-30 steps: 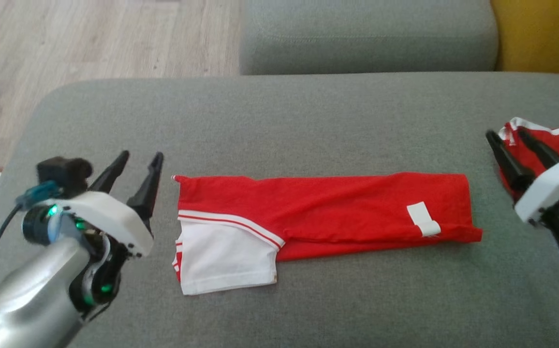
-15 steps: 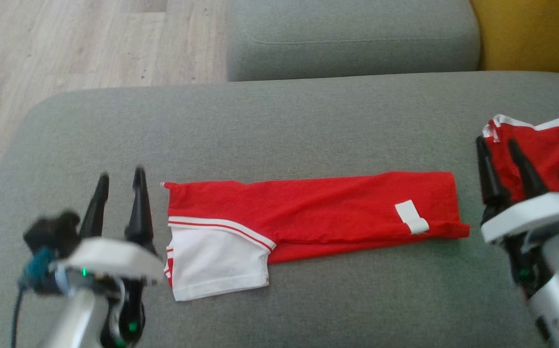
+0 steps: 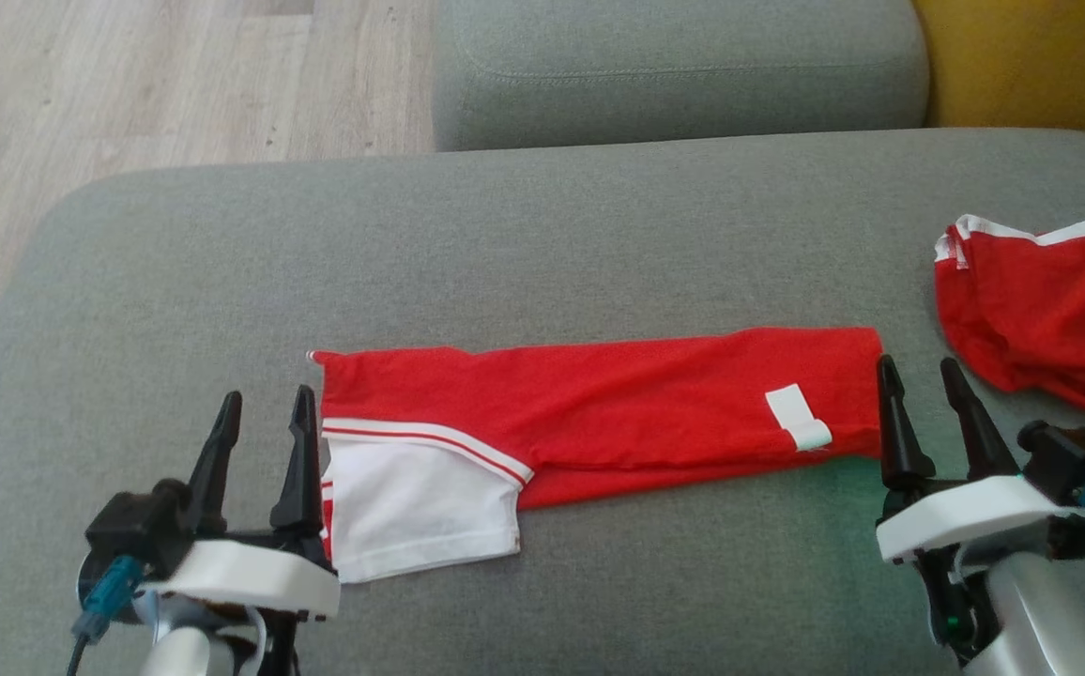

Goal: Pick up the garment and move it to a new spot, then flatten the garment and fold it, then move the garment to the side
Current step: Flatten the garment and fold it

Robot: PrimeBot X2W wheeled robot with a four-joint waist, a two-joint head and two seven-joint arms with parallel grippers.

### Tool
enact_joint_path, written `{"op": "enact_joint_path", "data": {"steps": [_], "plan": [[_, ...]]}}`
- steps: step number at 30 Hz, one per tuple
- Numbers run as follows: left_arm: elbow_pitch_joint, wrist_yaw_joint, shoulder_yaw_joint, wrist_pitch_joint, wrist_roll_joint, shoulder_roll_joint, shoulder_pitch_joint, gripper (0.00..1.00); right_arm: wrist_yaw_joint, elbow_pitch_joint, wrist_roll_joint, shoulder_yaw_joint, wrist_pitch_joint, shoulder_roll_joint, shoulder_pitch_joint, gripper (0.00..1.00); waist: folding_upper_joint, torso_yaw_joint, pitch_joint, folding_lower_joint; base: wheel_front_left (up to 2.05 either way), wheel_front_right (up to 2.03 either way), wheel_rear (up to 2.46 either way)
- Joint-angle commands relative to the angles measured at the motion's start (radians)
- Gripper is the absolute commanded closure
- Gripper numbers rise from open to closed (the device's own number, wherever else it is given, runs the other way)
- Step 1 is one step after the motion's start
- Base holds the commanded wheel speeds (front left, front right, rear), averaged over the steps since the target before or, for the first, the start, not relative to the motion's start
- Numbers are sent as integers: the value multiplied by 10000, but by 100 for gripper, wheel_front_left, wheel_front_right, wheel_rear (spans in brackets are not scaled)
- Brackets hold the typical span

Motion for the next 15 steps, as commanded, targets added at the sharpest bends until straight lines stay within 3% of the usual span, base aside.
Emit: {"op": "enact_joint_path", "data": {"steps": [1, 10, 15], "plan": [[-220, -211, 518, -119, 220, -89, -394, 0, -9, -397, -202, 59, -99, 60, -160, 0, -1, 46, 57, 0, 0, 0, 0], [78, -661, 489, -120, 452, -236, -690, 0, -9, 328, -722, -1093, 712, 470, -526, 0, -1, 320, 595, 0, 0, 0, 0], [141, -686, 231, -120, 271, -248, -953, 0, -9, 1171, -1059, -2065, 1138, 759, -992, 0, -1, 577, 993, 0, 0, 0, 0]]}}
